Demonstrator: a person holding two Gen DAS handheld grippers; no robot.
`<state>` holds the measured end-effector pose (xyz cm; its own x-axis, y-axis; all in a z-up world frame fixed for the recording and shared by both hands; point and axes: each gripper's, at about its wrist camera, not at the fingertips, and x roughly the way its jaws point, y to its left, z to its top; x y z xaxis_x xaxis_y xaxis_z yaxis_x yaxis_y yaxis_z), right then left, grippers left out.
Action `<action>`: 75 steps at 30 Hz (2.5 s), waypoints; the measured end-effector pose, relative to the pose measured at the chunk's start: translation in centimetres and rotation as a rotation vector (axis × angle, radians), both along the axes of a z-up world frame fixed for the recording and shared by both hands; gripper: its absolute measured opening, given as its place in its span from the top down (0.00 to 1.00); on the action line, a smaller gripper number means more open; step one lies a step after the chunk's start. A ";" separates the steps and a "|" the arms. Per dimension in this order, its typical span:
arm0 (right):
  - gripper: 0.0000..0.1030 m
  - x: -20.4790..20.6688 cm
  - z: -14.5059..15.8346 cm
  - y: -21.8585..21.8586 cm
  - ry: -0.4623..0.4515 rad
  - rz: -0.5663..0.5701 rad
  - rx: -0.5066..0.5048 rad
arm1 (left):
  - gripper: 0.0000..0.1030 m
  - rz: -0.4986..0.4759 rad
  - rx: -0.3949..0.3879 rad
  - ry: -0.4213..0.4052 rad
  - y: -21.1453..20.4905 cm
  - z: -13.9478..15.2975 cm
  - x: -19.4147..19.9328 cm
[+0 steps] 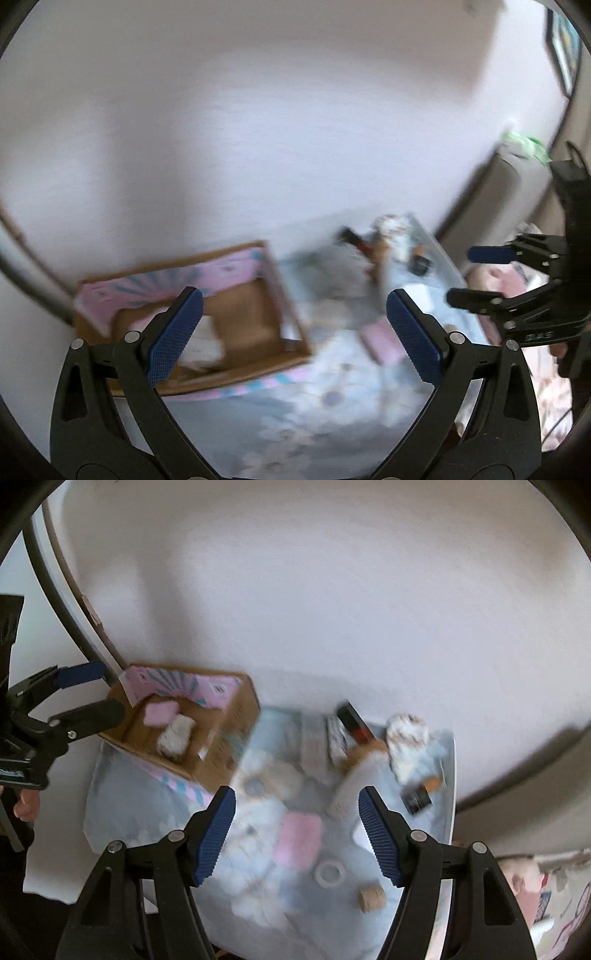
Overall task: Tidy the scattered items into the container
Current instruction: 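Move both tools back to the tray and grasp the wooden cylinder with the right tool, then grasp the second pink roller with the left tool, then carry the roller and cylinder into the box and open both tools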
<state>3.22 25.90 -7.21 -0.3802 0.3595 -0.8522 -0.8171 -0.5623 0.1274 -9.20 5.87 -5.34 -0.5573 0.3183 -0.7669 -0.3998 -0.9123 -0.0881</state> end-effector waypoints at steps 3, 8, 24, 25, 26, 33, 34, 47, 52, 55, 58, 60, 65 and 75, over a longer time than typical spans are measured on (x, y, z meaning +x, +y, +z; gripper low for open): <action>0.37 2.2 -2.0 -0.7 -0.018 -0.011 -0.015 | 0.04 -0.071 0.000 -0.041 3.5 -1.4 0.8; 0.37 5.5 -5.6 -1.4 -0.034 -0.017 -0.058 | 0.04 -0.141 -0.005 -0.131 8.0 -4.8 1.8; 0.37 11.0 -16.6 -2.2 -0.030 -0.021 -0.106 | 0.21 -0.028 -0.079 -0.343 13.4 -19.3 1.0; 0.37 11.1 -16.8 -2.1 -0.030 -0.022 -0.103 | 0.23 -0.018 -0.080 -0.350 13.6 -19.7 0.8; 0.37 11.2 -16.9 -2.0 -0.029 -0.023 -0.103 | 0.25 -0.013 -0.081 -0.354 13.6 -20.1 0.7; 0.57 10.8 -17.3 -2.0 -0.022 0.010 -0.081 | 0.57 -0.012 -0.068 -0.388 14.0 -21.5 0.4; 0.72 10.7 -17.6 -1.9 -0.021 0.017 -0.091 | 0.58 -0.015 -0.072 -0.387 14.1 -21.6 0.6; 0.75 9.7 -16.7 -1.2 -0.011 0.008 -0.077 | 0.71 -0.012 -0.043 -0.371 12.7 -19.6 1.4; 0.75 9.3 -14.8 -0.6 0.001 -0.010 -0.064 | 0.71 -0.010 -0.014 -0.333 11.9 -16.0 1.1; 0.75 8.5 -13.0 -0.5 0.010 -0.015 -0.068 | 0.71 -0.011 0.003 -0.297 11.3 -13.8 0.7; 0.75 8.1 -11.4 -0.5 0.013 -0.013 -0.101 | 0.71 -0.012 0.030 -0.267 10.4 -11.4 0.8; 0.75 7.9 -9.6 -0.9 0.011 -0.007 -0.105 | 0.71 -0.015 0.039 -0.245 9.4 -9.8 0.7; 0.75 5.6 -5.7 -0.6 0.027 0.017 -0.086 | 0.71 0.002 0.053 -0.184 6.1 -6.3 0.6; 0.75 -1.5 -1.2 1.6 0.053 0.074 -0.066 | 0.71 0.107 0.065 -0.127 -2.9 -3.2 -0.3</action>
<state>1.67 27.46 -8.39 -0.4485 0.2728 -0.8512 -0.7648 -0.6099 0.2075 -9.54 2.99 -8.51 -0.4906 0.3132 -0.8132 -0.2826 -0.9399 -0.1915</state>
